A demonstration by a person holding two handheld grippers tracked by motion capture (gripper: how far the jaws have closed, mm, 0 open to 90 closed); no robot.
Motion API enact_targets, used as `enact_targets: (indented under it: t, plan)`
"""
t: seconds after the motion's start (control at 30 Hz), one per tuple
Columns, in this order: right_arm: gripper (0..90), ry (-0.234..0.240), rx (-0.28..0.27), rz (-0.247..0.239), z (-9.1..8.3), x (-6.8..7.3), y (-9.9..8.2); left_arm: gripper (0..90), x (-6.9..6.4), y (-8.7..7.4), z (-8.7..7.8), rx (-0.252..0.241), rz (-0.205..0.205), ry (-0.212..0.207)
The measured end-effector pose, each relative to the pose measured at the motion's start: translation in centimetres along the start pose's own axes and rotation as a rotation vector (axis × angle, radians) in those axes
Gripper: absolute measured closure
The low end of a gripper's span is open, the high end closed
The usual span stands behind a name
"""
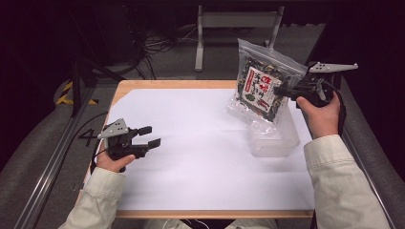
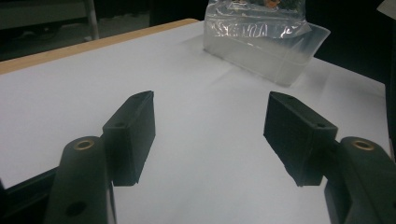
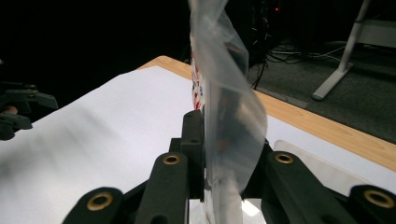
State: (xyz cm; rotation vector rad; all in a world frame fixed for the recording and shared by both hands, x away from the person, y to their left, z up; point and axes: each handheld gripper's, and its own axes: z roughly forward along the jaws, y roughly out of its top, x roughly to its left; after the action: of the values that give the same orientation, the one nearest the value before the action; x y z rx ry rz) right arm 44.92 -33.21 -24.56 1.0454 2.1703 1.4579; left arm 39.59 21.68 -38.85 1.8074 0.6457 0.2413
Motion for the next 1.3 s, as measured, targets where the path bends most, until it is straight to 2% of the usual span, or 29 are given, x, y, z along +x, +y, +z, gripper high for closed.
enact_targets:
  t: [0.3,0.7,0.87,1.3]
  plan:
    - [77.0,-0.032,-0.010,0.013,-1.1,-0.9,-0.5,35.0,0.1,0.0,-0.2,0.003,-0.009,0.002]
    - [77.0,-0.117,-0.011,0.012,-2.4,-1.6,-1.3,35.1,0.2,0.0,-0.2,0.005,-0.007,0.003]
    - [77.0,-0.134,-0.013,0.013,-2.6,-1.7,-1.4,35.1,0.3,0.0,-0.2,0.007,0.000,0.007]
    - [77.1,-0.182,-0.002,0.036,-2.7,-1.9,-2.7,35.0,0.3,0.0,-0.4,0.000,-0.017,0.008]
